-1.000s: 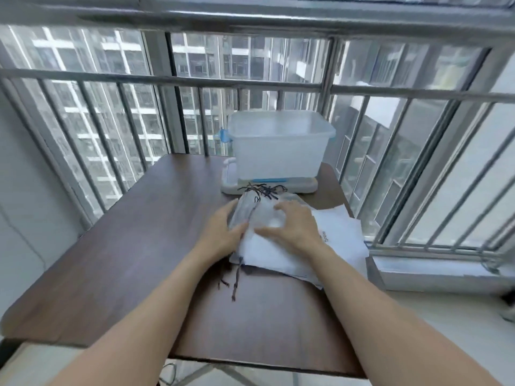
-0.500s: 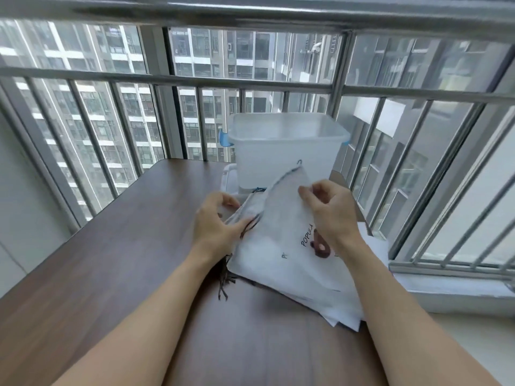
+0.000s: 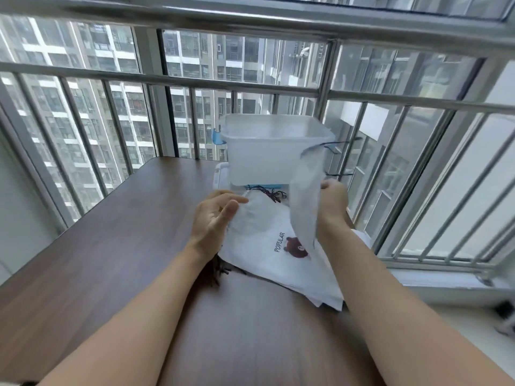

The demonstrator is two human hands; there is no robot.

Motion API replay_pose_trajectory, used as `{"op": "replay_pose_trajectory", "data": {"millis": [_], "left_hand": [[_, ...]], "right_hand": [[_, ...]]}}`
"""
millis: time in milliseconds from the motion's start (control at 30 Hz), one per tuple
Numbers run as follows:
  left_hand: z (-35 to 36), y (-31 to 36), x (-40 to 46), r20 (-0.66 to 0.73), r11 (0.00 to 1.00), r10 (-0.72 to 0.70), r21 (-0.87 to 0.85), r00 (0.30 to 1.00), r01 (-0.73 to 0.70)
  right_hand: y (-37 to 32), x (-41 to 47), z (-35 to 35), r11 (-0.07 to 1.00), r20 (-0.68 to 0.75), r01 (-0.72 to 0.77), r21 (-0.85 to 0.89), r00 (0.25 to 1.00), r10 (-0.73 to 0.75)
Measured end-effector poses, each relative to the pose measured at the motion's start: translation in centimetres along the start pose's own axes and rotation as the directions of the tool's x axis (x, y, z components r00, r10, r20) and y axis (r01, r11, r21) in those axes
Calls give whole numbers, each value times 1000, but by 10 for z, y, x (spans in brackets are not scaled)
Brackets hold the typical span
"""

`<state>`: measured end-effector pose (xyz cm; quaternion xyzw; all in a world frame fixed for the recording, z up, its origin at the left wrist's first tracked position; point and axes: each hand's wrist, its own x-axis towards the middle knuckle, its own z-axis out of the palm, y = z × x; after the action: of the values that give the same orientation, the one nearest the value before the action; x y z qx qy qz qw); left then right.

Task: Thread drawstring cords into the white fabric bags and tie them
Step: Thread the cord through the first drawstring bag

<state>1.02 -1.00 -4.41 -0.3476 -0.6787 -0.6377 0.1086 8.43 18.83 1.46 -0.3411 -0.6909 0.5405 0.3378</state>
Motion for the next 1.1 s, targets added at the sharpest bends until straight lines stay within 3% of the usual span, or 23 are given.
{"op": "replay_pose_trajectory", "data": {"millis": [33,67,200,267,333,367,433,467,500,600,667,733,800,900,1000,1100], "left_hand": [[0,3,-1,2,999,-14,-38,1000,14],[1,7,-3,13,996,-25,-81,1000,26],[5,22,-7,117,975,-194,-83,974,204],[4,19,-7,112,942,-306,-105,945,318],[-1,16,-3,69,904,-399,-136,914,405],[-4,18,0,55,887,-435,-147,899,438],[-11,23,2,61,856,-489,-158,870,492],[-13,28,3,62,847,-499,-177,864,502],[-15,32,3,114,821,-508,-236,854,520],[-18,36,5,357,609,-500,-503,789,613],[-16,25,8,349,659,-493,-448,797,604],[-12,15,10,128,781,-530,-311,838,541],[-10,8,10,-35,828,-525,-251,851,501],[-11,4,7,6,861,-454,-255,891,441],[-9,5,7,46,923,-363,-117,931,366],[-3,17,8,-40,843,-471,-316,881,436]], "right_hand": [[-5,-7,8,972,61,79,-222,996,-67],[-10,-14,17,941,94,125,-315,991,-99],[-12,-33,40,854,227,303,-424,948,-224],[-14,-35,42,865,240,272,-421,953,-183],[-12,-33,35,934,236,159,-319,968,-84],[-8,-32,30,983,281,41,-177,960,10],[7,-33,14,965,421,-245,97,888,183],[15,-32,7,935,486,-307,177,853,188],[24,-30,2,927,531,-310,209,833,159],[34,-18,-2,959,565,-171,228,825,13],[38,-12,-1,978,571,-71,196,819,-55],[42,-13,2,986,641,-90,141,767,-22],[44,-17,5,960,697,-194,201,717,-1],[31,-20,2,904,580,-233,359,814,-20],[31,-14,-2,820,478,-324,472,875,70],[34,-9,1,833,472,-348,431,873,121]]}}
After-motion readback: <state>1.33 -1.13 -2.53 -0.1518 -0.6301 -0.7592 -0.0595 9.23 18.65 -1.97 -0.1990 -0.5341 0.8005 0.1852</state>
